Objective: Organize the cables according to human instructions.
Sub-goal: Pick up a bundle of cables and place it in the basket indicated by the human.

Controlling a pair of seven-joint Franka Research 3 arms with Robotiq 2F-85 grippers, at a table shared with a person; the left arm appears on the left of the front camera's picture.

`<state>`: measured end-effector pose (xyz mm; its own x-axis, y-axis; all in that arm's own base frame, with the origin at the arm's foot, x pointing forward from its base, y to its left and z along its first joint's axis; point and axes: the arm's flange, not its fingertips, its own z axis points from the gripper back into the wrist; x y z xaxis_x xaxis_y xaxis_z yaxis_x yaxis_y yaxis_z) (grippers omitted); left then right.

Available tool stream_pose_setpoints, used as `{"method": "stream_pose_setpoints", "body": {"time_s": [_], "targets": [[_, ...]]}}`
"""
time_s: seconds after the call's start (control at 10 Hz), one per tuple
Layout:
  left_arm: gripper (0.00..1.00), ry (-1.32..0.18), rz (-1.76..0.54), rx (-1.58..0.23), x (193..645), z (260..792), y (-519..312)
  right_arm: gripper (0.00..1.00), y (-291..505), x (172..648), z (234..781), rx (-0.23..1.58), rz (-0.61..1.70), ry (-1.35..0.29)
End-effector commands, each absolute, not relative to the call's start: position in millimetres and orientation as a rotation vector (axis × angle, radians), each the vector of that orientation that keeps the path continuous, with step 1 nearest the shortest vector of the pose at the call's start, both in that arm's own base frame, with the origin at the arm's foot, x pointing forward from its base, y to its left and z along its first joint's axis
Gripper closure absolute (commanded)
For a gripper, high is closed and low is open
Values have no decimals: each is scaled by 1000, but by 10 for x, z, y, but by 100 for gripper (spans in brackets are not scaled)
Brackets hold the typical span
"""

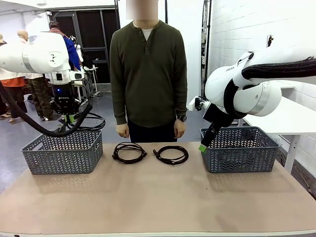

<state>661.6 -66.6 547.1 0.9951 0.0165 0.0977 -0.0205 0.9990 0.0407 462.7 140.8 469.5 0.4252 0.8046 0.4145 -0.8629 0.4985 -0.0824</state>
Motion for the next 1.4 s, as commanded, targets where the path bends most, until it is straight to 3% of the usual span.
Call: {"method": "stream_pose_setpoints", "body": {"time_s": [0.0,0.3,1.3], "targets": [[100,-98,-11,15,6733,5559,-450,0,1408,4622,4685,150,1043,-429],[100,-114,35,-13,6660,5379,-126,0,1408,4622,4685,150,1043,-429],[100,-107,55,29,7024,4735,211,0,1408,4622,4685,150,1043,-429]]}}
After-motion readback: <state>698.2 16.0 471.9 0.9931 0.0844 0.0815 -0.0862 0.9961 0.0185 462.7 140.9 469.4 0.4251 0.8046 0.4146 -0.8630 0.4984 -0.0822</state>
